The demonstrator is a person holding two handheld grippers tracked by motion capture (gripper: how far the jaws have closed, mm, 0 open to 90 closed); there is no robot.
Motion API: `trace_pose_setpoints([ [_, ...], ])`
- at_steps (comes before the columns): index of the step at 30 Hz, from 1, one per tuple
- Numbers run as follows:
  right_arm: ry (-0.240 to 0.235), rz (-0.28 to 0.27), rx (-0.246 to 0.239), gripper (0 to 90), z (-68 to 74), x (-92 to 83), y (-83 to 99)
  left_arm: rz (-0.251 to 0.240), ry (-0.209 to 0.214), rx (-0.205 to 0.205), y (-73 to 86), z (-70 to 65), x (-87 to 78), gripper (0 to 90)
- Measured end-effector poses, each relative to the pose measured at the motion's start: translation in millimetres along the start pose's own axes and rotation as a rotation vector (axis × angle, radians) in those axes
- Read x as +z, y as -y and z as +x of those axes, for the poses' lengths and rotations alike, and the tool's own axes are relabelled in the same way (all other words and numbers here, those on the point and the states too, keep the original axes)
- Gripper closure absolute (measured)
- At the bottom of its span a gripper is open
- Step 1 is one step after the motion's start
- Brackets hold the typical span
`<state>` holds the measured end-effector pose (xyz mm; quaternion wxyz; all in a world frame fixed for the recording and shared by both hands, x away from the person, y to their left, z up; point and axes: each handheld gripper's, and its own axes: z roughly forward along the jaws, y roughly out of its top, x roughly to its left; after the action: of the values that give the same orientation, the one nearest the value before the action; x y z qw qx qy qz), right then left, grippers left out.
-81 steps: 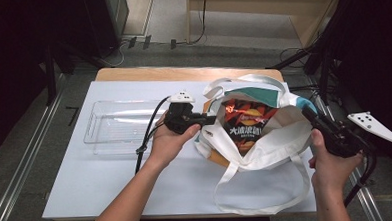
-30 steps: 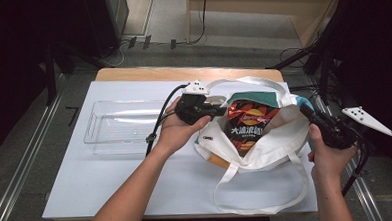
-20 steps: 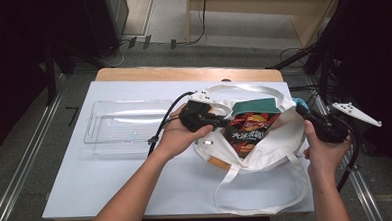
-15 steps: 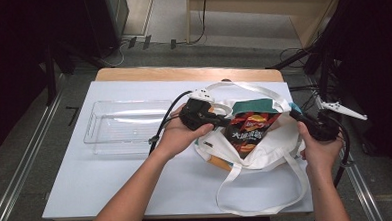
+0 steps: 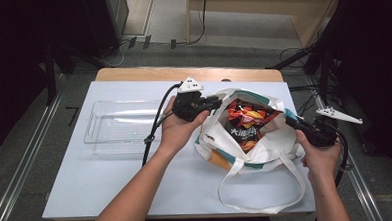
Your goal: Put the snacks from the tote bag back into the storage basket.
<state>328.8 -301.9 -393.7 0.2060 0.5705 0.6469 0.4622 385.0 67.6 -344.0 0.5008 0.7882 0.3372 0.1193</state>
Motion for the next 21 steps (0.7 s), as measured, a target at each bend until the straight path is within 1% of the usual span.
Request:
trace_pose_setpoints([
  [1, -0.006, -0.004, -0.001, 76.8, 0.2, -0.9, 0.0, 0.01, -0.022, -0.009, 2.7, 1.6, 2.0, 81.3],
  [2, -0.012, -0.008, 0.001, 76.8, 0.6, -2.1, -0.1, 0.018, -0.022, -0.024, 5.8, 3.8, 3.9, 81.3],
  [3, -0.015, -0.016, 0.0, 76.9, 1.0, -3.5, -0.2, 0.039, -0.031, -0.03, 9.1, 4.8, 7.1, 81.2],
  [4, -0.017, -0.025, -0.002, 76.9, 1.9, -4.8, -0.4, 0.074, -0.034, -0.032, 12.6, 4.8, 11.3, 80.9],
  [5, -0.022, -0.038, -0.003, 77.0, 3.0, -6.1, -0.8, 0.11, -0.014, -0.031, 16.7, 4.0, 16.3, 80.2],
  [6, -0.026, -0.052, -0.009, 77.0, 4.2, -7.7, -1.4, 0.149, -0.016, -0.015, 21.2, 1.6, 21.4, 78.7],
  [7, -0.027, -0.066, -0.008, 77.1, 5.8, -9.2, -2.5, 0.172, -0.033, 0.006, 25.7, -1.2, 25.8, 78.0],
  [8, -0.03, -0.081, -0.012, 77.1, 6.6, -10.7, -4.0, 0.186, -0.034, 0.005, 29.5, -2.4, 28.6, 77.6],
  [10, -0.028, -0.116, -0.014, 77.1, 8.2, -13.7, -8.0, 0.2, -0.033, -0.027, 34.4, -2.3, 32.6, 79.4],
  [12, -0.024, -0.148, -0.02, 77.0, 9.4, -16.2, -13.4, 0.208, -0.03, -0.027, 35.9, -3.4, 34.8, 82.8],
  [14, -0.009, -0.171, -0.018, 76.8, 11.7, -16.9, -19.5, 0.217, -0.04, -0.029, 35.8, -5.4, 35.3, 85.2],
  [16, 0.025, -0.17, -0.019, 76.5, 13.6, -13.7, -25.0, 0.229, -0.036, -0.033, 36.2, -5.1, 36.0, 86.1],
  [17, 0.04, -0.168, -0.013, 76.3, 13.3, -9.8, -26.8, 0.235, -0.034, -0.042, 37.0, -4.7, 37.0, 86.3],
  [19, 0.058, -0.149, 0.008, 76.3, 12.3, 0.2, -28.1, 0.251, -0.034, -0.046, 39.2, -3.3, 39.0, 86.4],
  [21, 0.081, -0.082, 0.019, 76.3, 9.3, 19.8, -26.1, 0.252, -0.037, -0.046, 42.1, -2.9, 40.4, 86.2],
])
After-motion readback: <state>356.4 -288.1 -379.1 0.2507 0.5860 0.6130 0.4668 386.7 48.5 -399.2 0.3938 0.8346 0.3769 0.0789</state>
